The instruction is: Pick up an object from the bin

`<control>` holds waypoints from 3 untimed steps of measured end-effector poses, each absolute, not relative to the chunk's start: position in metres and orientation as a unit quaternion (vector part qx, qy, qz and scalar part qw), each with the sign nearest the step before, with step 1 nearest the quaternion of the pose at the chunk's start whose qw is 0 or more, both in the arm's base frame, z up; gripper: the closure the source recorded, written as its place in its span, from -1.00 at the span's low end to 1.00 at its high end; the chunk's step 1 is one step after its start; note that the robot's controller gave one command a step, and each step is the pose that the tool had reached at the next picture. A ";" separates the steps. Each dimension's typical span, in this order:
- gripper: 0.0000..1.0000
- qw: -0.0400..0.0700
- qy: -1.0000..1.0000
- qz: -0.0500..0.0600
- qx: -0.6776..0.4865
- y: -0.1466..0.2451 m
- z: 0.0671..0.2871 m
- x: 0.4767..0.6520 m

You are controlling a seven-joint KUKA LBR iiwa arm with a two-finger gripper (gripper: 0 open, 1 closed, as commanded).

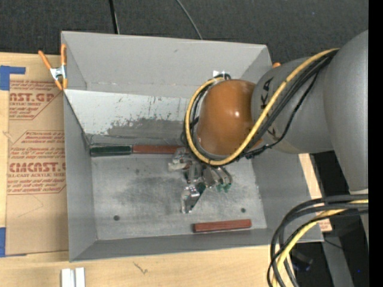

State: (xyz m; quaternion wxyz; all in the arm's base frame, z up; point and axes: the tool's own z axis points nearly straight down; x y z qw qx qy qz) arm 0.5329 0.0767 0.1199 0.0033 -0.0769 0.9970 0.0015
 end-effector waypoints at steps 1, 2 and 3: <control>-1.00 -0.001 0.993 0.000 -0.119 0.037 0.127 0.535; -1.00 0.001 0.983 0.000 -0.182 -0.005 0.119 0.546; -1.00 0.018 0.972 -0.002 -0.234 0.003 0.080 0.552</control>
Offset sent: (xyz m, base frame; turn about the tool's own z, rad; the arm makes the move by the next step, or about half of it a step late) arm 0.0132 -0.0819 -0.0005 -0.2120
